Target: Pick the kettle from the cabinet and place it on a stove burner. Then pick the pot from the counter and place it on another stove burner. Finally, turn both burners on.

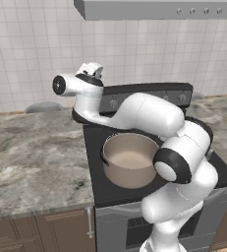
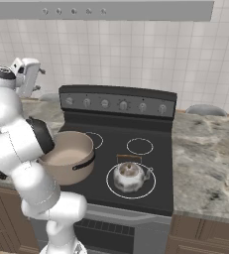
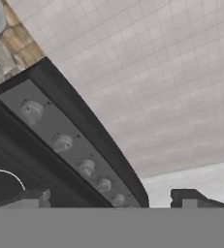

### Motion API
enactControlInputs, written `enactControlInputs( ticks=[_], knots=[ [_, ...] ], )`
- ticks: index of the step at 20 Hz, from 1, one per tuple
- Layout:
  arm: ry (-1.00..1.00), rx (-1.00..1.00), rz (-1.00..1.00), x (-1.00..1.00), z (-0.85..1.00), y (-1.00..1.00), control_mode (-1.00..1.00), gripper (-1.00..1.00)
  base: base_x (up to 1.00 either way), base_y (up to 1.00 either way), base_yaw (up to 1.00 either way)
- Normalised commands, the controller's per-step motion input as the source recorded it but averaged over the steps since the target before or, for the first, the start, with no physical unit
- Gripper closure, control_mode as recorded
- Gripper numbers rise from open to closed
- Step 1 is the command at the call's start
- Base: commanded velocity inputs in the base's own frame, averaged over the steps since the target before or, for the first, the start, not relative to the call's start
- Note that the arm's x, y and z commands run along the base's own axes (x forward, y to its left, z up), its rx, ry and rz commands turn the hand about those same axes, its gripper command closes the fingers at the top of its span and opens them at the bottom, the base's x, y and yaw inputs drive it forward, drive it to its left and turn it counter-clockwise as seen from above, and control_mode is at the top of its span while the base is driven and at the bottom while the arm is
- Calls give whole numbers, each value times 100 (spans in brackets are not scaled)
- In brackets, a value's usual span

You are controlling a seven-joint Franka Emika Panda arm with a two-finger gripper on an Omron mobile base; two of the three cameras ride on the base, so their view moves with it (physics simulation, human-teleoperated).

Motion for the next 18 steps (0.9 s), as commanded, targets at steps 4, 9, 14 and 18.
enactControlInputs(
  ticks=[4, 9, 14, 18],
  knots=[
    [0, 17, 0, -31, 25, -26, -100, -100, 0, 0, 0],
    [0, 19, 0, -32, 16, -35, -100, -100, 0, 0, 0],
    [0, 20, 0, -22, 9, -44, -100, -100, 0, 0, 0],
    [0, 18, 2, 0, 1, -41, -100, -100, 0, 0, 0]
  ],
)
